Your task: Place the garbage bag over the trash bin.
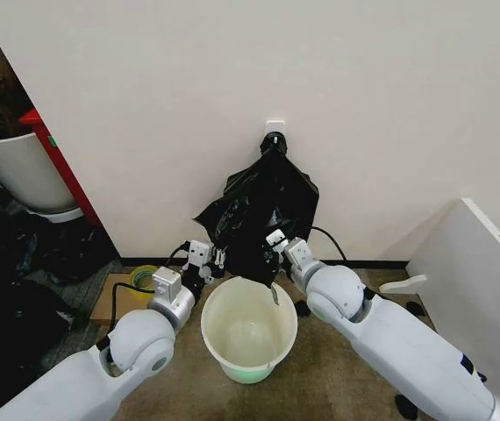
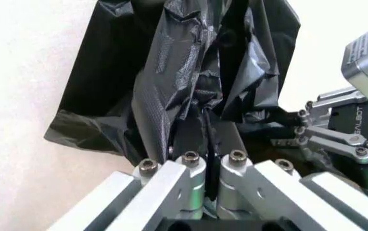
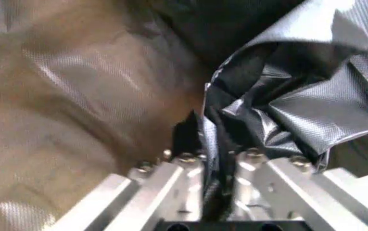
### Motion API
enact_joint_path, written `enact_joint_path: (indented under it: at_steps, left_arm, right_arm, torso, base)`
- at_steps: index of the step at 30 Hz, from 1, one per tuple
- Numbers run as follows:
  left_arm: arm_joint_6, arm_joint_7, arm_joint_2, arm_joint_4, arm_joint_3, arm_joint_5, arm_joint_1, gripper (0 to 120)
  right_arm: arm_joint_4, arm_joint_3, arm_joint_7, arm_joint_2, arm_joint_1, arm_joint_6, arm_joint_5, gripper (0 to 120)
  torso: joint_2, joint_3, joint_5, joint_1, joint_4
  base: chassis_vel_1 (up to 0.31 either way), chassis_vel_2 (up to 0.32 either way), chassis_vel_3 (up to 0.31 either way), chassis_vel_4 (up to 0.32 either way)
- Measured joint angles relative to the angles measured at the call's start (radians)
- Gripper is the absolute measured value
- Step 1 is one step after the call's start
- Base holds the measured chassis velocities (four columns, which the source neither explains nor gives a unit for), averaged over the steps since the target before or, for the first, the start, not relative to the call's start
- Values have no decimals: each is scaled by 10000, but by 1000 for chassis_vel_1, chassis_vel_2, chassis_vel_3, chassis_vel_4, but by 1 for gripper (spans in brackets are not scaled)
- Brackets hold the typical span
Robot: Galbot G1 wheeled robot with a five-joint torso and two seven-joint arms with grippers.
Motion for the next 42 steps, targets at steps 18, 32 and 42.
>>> enact_joint_path:
  at_steps: [18,32,42]
  left_arm:
    - [-199,17,138,-1925,-1568,-200,2082,0]
    - [-316,-30,161,-3438,-1756,-838,3395,0]
    - [-554,-21,169,-3720,-1890,-882,5025,0]
  right_arm:
    - [3754,3322,-527,-613,-4007,4461,1803,0]
    - [5431,4314,-587,343,-6891,5345,2655,0]
    - [5574,3873,-582,994,-7842,5490,2524,0]
  torso:
    - [4,-3,5,-1,2]
    - [4,-2,1,-1,0]
    - [2,-1,0,1,2]
  base:
    - [0,0,0,0]
    - [0,0,0,0]
    - [0,0,0,0]
